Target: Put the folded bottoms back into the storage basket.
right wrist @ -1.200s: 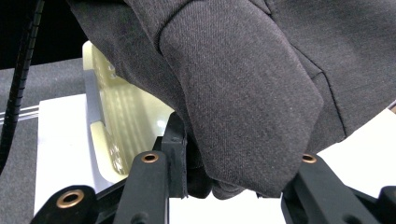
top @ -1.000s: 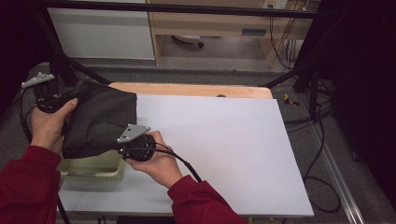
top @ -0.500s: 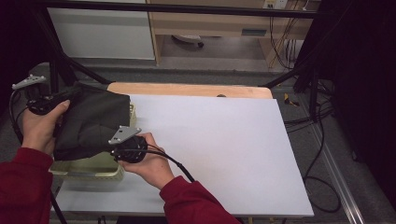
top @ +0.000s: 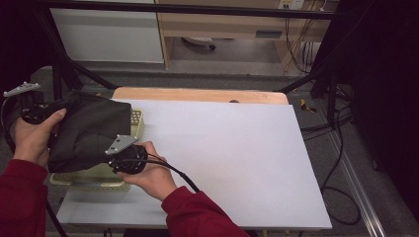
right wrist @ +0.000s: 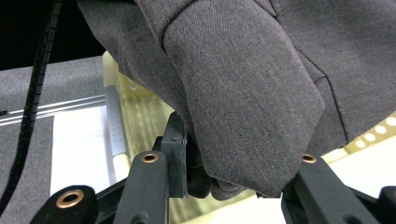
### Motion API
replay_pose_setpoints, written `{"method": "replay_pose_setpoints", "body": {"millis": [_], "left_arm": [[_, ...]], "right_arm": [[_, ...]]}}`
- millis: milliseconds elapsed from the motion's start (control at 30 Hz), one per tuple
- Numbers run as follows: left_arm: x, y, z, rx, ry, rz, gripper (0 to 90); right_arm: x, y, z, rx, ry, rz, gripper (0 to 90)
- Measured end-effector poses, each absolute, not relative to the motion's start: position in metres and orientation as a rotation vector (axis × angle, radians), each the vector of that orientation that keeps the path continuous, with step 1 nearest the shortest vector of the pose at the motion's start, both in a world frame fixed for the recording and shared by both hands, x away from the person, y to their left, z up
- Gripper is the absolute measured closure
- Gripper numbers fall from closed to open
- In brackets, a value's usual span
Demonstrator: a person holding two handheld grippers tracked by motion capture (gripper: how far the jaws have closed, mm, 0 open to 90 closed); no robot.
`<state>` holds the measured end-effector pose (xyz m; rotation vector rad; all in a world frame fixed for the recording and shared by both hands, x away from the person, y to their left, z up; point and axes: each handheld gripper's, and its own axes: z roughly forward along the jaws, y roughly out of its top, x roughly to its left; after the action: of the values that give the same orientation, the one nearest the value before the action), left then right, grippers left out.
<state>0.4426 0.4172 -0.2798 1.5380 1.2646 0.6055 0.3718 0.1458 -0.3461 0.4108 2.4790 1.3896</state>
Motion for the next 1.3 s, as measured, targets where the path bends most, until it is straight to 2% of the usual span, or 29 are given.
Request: {"method": "replay_pose_setpoints", "body": {"millis": [1300], "left_arm": [[0.44, 0.433, -0.304, 1.581, 1.319, 0.582, 82.6]], "right_arm": [[0.367, 0.165, -0.364, 0.393, 2.556, 1.375, 63.5]]}}
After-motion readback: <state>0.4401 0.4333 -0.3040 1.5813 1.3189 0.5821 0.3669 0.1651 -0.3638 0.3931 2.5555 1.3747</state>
